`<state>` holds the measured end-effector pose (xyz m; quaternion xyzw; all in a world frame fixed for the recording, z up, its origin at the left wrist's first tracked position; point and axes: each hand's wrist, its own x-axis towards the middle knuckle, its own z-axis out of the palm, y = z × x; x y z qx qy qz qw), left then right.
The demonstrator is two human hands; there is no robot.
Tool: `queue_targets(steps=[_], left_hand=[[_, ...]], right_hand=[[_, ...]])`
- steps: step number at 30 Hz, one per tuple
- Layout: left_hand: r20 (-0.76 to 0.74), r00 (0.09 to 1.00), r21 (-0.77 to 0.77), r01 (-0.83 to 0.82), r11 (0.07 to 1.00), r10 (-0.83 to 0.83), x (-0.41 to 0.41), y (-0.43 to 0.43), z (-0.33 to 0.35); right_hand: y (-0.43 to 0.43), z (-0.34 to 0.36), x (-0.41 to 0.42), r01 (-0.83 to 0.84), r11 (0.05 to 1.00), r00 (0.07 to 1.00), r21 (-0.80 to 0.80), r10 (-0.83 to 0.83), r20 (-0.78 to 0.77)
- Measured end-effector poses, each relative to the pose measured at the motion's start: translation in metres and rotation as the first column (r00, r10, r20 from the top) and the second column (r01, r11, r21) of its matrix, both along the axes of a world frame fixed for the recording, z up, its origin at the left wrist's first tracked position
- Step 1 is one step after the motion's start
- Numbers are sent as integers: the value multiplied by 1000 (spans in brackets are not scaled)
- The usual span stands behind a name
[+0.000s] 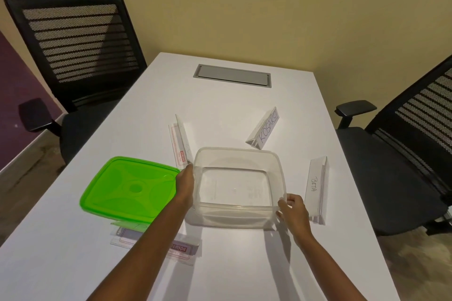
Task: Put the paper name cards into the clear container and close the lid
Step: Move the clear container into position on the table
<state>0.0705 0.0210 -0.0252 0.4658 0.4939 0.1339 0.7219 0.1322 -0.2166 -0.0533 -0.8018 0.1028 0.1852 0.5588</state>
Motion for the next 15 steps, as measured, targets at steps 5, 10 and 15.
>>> queue_targets(steps=[5,10,15], left_hand=[[-6,999,96,50,994,-50,-5,-2,-2],[-66,995,265,89,960,-74,-26,-5,-7],[-187,980,530,154,834,-62,-66,1,-10]], right_hand=[[-1,-2,-6,-26,1000,999,-9,26,24],[-2,-12,-35,27,996,1000,80,-26,-8],[4,-27,-76,16,998,998,53,-13,-61]])
